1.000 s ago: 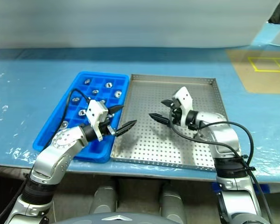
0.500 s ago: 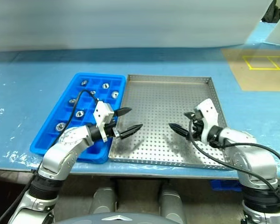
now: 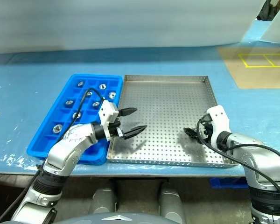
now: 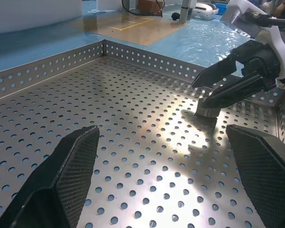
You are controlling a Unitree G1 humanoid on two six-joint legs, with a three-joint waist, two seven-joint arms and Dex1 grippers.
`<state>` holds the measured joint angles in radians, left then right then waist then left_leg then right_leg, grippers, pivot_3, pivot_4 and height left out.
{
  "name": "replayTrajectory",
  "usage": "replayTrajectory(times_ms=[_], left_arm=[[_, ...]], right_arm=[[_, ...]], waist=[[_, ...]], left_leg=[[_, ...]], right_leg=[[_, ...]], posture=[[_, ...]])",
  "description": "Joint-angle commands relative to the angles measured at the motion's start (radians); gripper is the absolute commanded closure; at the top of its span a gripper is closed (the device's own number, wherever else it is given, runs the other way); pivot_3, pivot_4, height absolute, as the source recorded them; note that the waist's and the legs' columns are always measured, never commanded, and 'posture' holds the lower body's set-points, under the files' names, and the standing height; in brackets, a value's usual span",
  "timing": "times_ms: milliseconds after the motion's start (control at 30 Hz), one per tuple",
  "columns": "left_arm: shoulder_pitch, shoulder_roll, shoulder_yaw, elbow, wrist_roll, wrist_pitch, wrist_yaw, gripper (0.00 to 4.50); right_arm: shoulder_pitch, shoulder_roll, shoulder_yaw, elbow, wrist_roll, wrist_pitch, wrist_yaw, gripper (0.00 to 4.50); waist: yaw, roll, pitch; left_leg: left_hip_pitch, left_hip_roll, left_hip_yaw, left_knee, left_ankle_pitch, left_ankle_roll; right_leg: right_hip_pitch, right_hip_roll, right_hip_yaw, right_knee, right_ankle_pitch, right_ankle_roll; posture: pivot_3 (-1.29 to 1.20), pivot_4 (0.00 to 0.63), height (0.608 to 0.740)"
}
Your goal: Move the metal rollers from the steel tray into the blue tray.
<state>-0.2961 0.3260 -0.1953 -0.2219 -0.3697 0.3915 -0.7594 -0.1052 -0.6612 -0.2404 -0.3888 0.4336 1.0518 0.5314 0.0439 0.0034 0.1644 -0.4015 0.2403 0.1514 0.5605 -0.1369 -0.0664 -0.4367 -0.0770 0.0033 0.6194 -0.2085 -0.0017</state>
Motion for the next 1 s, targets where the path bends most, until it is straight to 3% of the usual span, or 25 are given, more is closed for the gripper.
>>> replayTrajectory(times_ms=[33,367,467,667,1000], left_arm=[[-0.017,-0.005,0.002,-0.018,-0.001,-0.023,-0.008,0.0],[-0.01,0.001,0.01,-0.023,-0.007,-0.011,-0.004,0.0],[-0.014,0.003,0.012,-0.018,-0.005,-0.013,-0.004,0.0],[-0.013,0.014,0.025,-0.011,0.001,-0.024,-0.001,0.0],[0.023,0.032,0.065,-0.067,-0.013,0.009,0.044,0.0]], right_arm=[[0.0,-0.02,-0.005,-0.003,-0.001,0.011,-0.011,0.02],[0.037,-0.02,0.051,0.01,0.001,0.014,0.008,0.02],[0.032,-0.024,0.08,0.025,-0.015,-0.014,0.013,0.59],[0.01,-0.024,0.124,0.067,-0.045,-0.077,0.027,2.72],[-0.147,0.066,0.152,0.161,-0.053,-0.213,0.05,2.86]], waist=[[0.0,0.0,0.0],[0.0,0.0,0.0],[0.0,0.0,0.0],[-0.002,0.0,0.0],[-0.003,-0.001,0.0]], left_leg=[[0.0,0.0,0.0,0.0,0.0,0.0],[0.0,0.0,0.0,0.0,0.0,0.001],[0.001,0.0,0.0,0.0,-0.001,0.001],[0.001,0.0,0.0,0.0,-0.001,0.001],[0.008,-0.001,0.001,0.0,0.0,0.001]], right_leg=[[0.0,0.0,0.0,0.0,0.0,0.0],[0.0,0.0,0.0,-0.001,0.0,0.0],[0.001,0.0,0.0,-0.001,0.0,0.0],[0.001,0.0,0.0,-0.001,0.0,0.0],[0.003,0.0,-0.001,-0.001,0.0,0.001]], posture=[[-0.17,0.15,0.74],[-0.16,0.15,0.74],[-0.15,0.15,0.74],[-0.13,0.15,0.74],[-0.03,0.15,0.74]])
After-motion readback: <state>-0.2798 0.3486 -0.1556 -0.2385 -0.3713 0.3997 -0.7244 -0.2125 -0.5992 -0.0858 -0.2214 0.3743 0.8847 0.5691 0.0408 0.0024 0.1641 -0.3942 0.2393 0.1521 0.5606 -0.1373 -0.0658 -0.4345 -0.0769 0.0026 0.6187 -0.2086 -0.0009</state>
